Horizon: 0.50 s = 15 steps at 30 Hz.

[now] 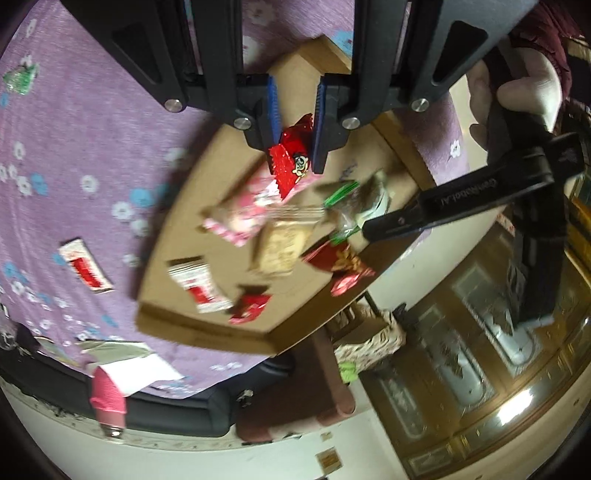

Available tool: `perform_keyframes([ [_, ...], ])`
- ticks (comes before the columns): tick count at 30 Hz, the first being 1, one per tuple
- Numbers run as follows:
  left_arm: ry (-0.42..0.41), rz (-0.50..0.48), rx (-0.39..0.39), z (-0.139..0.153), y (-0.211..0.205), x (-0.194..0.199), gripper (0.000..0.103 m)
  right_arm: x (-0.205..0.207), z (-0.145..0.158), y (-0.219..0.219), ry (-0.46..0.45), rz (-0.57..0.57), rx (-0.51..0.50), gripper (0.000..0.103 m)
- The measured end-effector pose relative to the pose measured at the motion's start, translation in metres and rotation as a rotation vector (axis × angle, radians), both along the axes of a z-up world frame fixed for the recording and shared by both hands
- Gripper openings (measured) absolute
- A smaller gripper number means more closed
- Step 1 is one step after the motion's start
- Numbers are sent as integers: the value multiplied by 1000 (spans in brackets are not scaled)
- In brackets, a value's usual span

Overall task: Organize snacks
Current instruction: 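Carry both snacks over the box and open both grippers to drop them, then grasp the red candy bar with the right gripper while the left grasps the green-wrapped candy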

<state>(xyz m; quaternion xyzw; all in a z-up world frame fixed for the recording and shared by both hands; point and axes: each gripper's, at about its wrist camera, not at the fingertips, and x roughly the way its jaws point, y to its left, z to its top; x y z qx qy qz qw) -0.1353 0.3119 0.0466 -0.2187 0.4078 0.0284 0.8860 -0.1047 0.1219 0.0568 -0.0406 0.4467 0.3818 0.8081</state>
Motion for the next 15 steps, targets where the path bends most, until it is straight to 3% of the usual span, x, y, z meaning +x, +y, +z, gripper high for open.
perform_keyframes([
  [3,-10,-1,-8,4,2,-3,24,-4,-5,9,-24,9,-31,20],
  [8,-45,9,-16,16,5,-10,24,-10,2,6,-81,1,-41,41],
  [15,-71,-27,-25,29,-10,-12,24,-5,13,-28,-91,-77,-4,45],
])
